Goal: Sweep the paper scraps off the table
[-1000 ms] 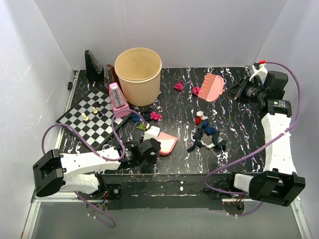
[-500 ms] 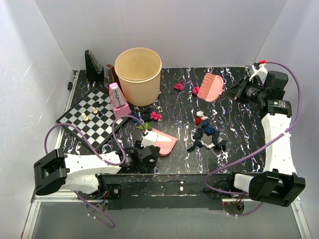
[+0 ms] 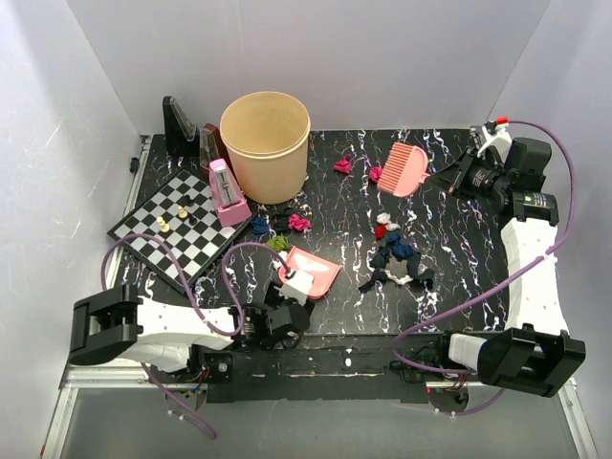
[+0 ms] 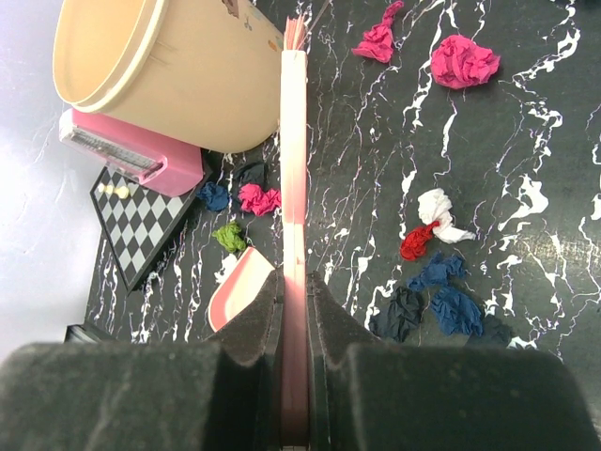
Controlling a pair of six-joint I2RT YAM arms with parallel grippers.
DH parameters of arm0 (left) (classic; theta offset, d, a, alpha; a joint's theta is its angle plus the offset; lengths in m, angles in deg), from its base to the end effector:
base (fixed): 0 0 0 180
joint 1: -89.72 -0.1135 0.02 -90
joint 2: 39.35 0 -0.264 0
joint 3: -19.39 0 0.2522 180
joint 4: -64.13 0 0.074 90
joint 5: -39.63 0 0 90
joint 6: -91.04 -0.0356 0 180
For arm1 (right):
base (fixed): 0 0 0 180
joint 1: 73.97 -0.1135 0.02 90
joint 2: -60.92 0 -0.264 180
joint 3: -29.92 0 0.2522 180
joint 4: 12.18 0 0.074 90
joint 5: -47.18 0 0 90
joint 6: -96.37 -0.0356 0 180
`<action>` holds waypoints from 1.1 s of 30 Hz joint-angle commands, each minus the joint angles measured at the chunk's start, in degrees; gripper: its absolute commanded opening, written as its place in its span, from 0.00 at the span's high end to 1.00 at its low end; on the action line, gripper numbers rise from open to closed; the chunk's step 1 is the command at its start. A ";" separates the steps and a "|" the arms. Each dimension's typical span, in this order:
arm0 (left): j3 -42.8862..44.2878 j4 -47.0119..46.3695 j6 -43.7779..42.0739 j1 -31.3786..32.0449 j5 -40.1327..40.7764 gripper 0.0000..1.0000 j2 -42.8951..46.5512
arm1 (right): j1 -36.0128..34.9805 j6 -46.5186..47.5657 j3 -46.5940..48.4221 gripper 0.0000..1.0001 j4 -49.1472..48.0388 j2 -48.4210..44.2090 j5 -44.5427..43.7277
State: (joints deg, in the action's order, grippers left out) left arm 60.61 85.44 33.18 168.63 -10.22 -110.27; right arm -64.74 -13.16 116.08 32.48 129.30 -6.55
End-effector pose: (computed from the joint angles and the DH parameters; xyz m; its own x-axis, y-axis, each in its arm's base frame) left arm 0.0642 -0.2080 0.1594 -0.4841 0.3558 -0.7994 0.4895 0.8674 0.0896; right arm 0.2546 -0.0200 0.3895 -0.5515 0.3627 -0.7512 -0.2198 0.8055 0.5503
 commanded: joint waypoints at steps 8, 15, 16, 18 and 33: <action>-1.70 -5.09 1.17 0.80 6.27 0.51 -0.90 | -0.27 -0.33 0.37 0.99 -3.21 -0.62 1.96; -4.70 -6.58 0.99 0.71 5.56 0.55 5.61 | -0.27 -0.42 0.46 0.99 -3.21 -0.09 2.49; -4.79 -6.67 0.99 0.71 5.48 0.55 5.61 | -0.27 -0.51 0.46 0.99 -3.21 0.00 2.40; -4.53 -6.76 0.91 0.71 5.13 0.55 5.00 | -0.27 -0.42 0.37 0.99 -3.21 -0.09 2.40; -1.62 -6.32 1.00 -0.43 3.63 0.67 -1.07 | -0.27 -0.16 0.55 0.99 -2.51 0.44 2.58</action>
State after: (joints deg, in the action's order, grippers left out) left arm 57.22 80.02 33.95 168.68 -6.92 -111.60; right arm -64.74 -13.18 116.06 31.82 129.37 -5.35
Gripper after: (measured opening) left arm 0.334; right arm 0.134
